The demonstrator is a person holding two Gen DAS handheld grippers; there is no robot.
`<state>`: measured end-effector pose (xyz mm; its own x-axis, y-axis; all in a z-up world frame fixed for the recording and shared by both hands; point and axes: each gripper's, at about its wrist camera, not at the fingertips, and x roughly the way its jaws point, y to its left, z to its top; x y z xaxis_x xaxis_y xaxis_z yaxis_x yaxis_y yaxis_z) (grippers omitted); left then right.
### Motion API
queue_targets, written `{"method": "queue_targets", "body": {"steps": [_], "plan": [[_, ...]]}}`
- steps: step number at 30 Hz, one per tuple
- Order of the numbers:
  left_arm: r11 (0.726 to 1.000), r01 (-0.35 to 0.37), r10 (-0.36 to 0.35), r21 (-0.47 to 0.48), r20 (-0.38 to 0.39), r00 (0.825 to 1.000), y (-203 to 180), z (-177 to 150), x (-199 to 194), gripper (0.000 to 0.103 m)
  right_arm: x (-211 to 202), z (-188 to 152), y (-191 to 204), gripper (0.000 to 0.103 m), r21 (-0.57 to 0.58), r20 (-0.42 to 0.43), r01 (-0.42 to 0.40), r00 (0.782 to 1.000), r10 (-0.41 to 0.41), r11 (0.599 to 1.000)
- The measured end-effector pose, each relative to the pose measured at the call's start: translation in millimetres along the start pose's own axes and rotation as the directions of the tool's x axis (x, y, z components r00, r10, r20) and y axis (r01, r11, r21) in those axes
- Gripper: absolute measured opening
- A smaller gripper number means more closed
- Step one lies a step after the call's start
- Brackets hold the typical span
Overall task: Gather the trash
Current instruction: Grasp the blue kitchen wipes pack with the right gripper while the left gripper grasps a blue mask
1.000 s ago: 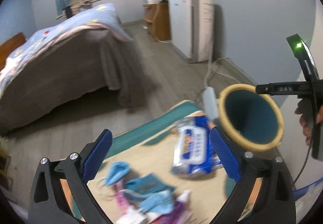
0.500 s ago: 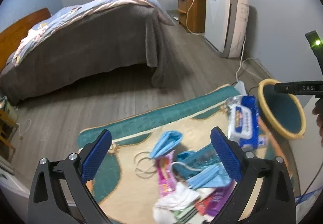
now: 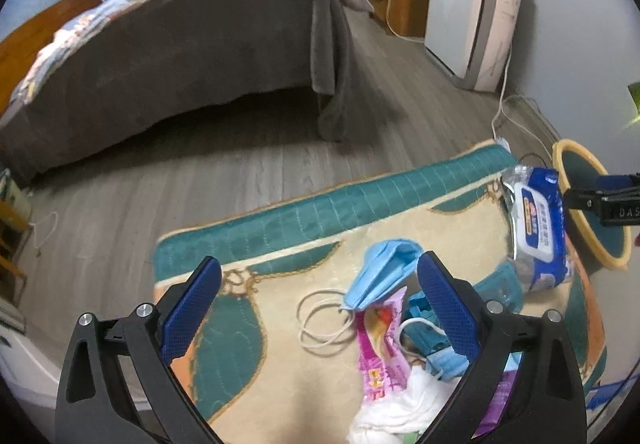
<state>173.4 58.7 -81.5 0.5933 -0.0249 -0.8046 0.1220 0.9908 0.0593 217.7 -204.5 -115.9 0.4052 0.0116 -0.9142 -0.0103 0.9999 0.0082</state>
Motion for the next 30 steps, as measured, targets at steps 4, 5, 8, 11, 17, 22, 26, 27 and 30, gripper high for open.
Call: {"method": "queue_targets", "body": {"steps": [4,5,8,11,17,22,26,27,30], "plan": [[0.999,0.030,-0.028,0.028,-0.065,0.998,-6,-2,23,0.097,16,3,-1,0.097,0.016,-0.036,-0.010,0.999,0.010,1.000],[0.999,0.028,-0.025,0.038,-0.077,0.997,-8,-3,28,0.097,21,4,0,0.097,0.015,-0.048,-0.015,0.999,0.015,1.000],[0.999,0.034,-0.029,0.037,-0.112,0.993,-9,-4,40,0.097,31,5,3,0.097,0.014,-0.064,-0.015,0.998,0.016,1.000],[0.998,0.067,-0.064,0.015,-0.148,0.987,-7,-6,50,0.097,45,5,3,0.097,0.034,-0.097,-0.029,0.995,0.033,0.999],[0.994,0.105,-0.095,0.045,-0.185,0.978,-14,-8,64,0.095,65,6,4,0.097,0.072,-0.145,-0.061,0.987,0.070,0.996],[0.991,0.123,-0.108,0.056,-0.224,0.969,-19,-8,77,0.083,78,8,7,0.097,0.093,-0.176,-0.091,0.979,0.106,0.992],[0.987,0.150,-0.126,0.066,-0.274,0.953,-24,-11,88,0.059,84,9,7,0.097,0.129,-0.195,-0.130,0.969,0.153,0.983],[0.986,0.152,-0.127,0.072,-0.281,0.951,-25,-13,89,0.051,86,9,7,0.097,0.139,-0.201,-0.146,0.964,0.173,0.979],[0.984,0.159,-0.128,0.086,-0.286,0.950,-29,-14,89,0.031,86,8,12,0.089,0.125,-0.212,-0.152,0.961,0.176,0.980]]}}
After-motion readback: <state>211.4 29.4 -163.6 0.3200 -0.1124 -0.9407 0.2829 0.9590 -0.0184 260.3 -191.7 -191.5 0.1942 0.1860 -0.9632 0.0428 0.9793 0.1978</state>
